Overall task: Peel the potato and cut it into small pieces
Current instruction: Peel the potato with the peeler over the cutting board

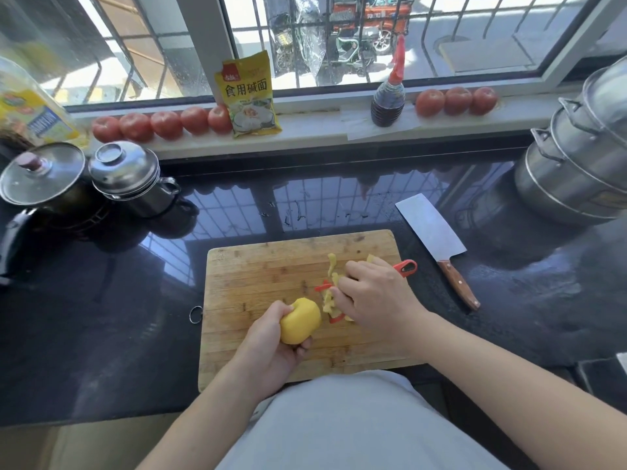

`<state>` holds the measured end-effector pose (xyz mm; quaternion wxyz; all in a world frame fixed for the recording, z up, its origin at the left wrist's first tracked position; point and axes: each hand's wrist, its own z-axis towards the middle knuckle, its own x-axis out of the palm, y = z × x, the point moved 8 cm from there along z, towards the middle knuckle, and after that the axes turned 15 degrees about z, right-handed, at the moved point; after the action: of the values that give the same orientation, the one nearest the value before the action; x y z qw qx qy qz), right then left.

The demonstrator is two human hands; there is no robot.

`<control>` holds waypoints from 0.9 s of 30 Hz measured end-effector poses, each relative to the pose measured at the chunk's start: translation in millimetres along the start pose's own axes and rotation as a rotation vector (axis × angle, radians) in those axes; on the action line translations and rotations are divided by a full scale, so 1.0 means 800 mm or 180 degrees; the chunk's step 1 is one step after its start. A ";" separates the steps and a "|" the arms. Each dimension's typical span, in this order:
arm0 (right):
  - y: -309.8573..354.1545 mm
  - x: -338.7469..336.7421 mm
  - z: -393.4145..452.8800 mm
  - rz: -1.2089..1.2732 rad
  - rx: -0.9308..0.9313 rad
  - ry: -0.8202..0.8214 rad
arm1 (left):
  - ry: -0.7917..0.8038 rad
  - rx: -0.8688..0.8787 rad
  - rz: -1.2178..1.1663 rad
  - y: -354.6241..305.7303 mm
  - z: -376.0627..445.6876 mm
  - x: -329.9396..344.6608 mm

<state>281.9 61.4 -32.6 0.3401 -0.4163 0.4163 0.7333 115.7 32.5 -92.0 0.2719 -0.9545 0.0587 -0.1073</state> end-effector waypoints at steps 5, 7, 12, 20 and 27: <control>-0.070 0.030 -0.020 -0.0607 0.1042 0.0791 | 0.0076 0.0060 -0.0197 -0.003 -0.005 -0.007; -0.073 0.024 -0.024 -0.0547 0.1286 0.0619 | 0.0154 0.0053 -0.0272 -0.002 -0.003 -0.006; -0.045 0.015 -0.026 -0.0405 0.0927 0.0342 | 0.0253 -0.0028 -0.0409 0.007 -0.001 -0.002; 0.047 -0.025 0.001 0.0438 -0.0028 -0.0149 | 0.0253 0.0222 0.0010 0.003 -0.002 0.008; 0.034 -0.028 -0.004 0.0453 -0.0073 -0.0220 | 0.0130 0.0261 0.0068 0.003 -0.003 0.006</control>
<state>269.6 43.4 -4.7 0.2965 -0.3640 0.4244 0.7742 119.8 28.3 -90.7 0.3107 -0.9395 0.0700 -0.1262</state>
